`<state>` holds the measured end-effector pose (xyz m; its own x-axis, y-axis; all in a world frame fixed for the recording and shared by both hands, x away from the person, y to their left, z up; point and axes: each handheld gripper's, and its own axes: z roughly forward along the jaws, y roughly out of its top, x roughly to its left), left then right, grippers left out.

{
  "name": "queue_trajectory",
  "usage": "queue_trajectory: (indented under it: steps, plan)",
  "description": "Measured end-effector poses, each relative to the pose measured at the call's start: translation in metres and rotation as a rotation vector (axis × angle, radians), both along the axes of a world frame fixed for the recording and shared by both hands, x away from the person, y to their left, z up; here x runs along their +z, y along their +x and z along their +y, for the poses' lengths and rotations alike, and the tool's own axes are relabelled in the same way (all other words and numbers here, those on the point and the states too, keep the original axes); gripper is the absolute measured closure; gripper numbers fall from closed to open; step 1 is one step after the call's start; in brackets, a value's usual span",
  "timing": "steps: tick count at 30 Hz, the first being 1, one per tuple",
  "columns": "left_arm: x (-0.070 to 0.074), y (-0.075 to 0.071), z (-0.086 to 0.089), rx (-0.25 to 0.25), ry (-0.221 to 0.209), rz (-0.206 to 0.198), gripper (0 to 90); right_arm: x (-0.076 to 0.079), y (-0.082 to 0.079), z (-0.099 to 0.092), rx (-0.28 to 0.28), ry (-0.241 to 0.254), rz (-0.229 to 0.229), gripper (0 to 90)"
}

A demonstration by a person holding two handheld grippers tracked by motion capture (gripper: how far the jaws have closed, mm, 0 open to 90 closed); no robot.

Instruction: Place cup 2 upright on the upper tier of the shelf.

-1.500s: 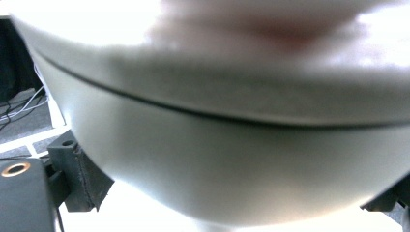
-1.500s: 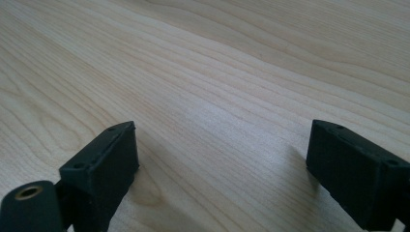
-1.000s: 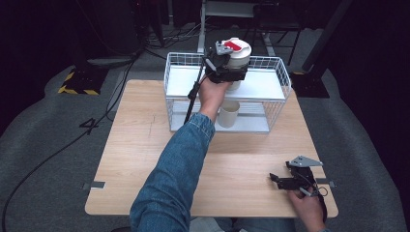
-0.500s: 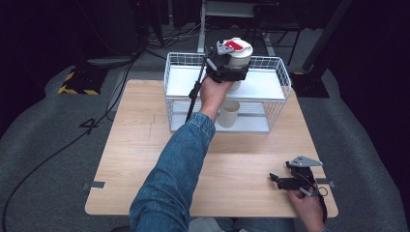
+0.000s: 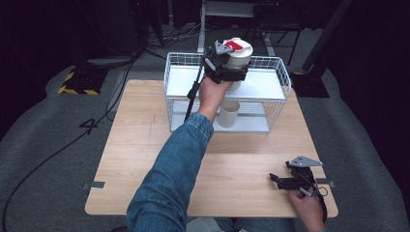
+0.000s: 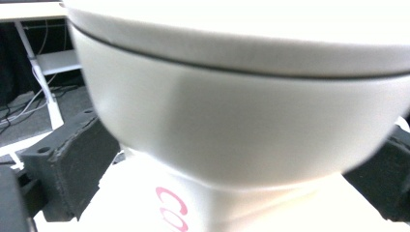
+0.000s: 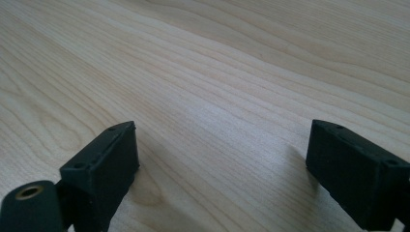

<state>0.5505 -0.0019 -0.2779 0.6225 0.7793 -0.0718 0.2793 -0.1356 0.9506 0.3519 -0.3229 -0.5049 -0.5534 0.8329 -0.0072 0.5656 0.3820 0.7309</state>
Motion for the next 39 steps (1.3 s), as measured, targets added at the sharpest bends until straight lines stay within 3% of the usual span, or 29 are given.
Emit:
queue_trajectory:
  steps: [14,18,31,39]
  plan:
    - [0.006,-0.033,0.032,-0.014,-0.022,-0.021,0.5,0.0,0.0,0.0,-0.001,-0.001,0.0,11.6]
    - [0.008,-0.049,0.043,-0.03,-0.023,-0.031,0.6,0.0,0.001,0.001,0.002,-0.002,0.0,11.3]
    - [0.017,-0.105,0.059,-0.093,-0.011,-0.071,0.8,0.0,0.001,0.001,0.004,-0.003,0.001,11.1]
    - [0.012,-0.136,0.074,-0.105,-0.01,-0.077,0.9,0.0,0.001,0.001,0.006,-0.003,0.001,11.1]
